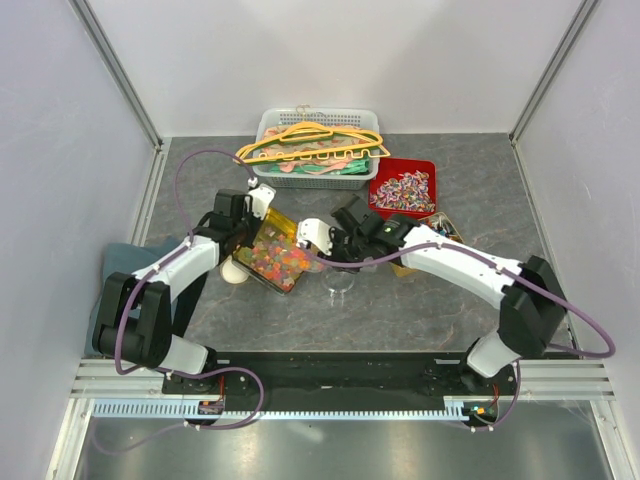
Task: Pack the candies
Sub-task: Scoop the fake candies from the storage box, then place the fake candies in the packing bottle.
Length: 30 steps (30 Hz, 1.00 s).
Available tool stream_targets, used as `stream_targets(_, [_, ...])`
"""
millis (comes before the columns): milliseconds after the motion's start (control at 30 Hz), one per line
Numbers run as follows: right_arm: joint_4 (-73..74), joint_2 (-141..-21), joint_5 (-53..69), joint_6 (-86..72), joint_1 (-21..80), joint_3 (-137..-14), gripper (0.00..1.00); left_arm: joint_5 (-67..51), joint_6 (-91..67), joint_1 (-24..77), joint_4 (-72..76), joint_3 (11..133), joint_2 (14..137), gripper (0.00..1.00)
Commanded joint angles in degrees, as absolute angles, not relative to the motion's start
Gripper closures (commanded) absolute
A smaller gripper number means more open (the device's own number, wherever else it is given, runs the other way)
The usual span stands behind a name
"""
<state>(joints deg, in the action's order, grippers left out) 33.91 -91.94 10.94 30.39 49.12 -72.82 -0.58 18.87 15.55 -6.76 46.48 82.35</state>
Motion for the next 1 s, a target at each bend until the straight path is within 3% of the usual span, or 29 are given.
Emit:
stream_targets(0, [37.17,-84.65,13.01,33.13,47.55,-70.14,1.0,-4.22,15.21,14.68,-1.23,46.58,79.36,0.98])
stream_targets(367, [46.93,-75.85,5.11,36.12,46.93,-64.52,1.0,-5.36,15.21,13.98,-0.53,45.7,78.49,0.98])
stream_targets(967, [56.25,-79.1,-12.82,41.83,47.55,-69.7,1.0,-5.89,15.29,13.1,-0.18,45.09,78.13,0.98])
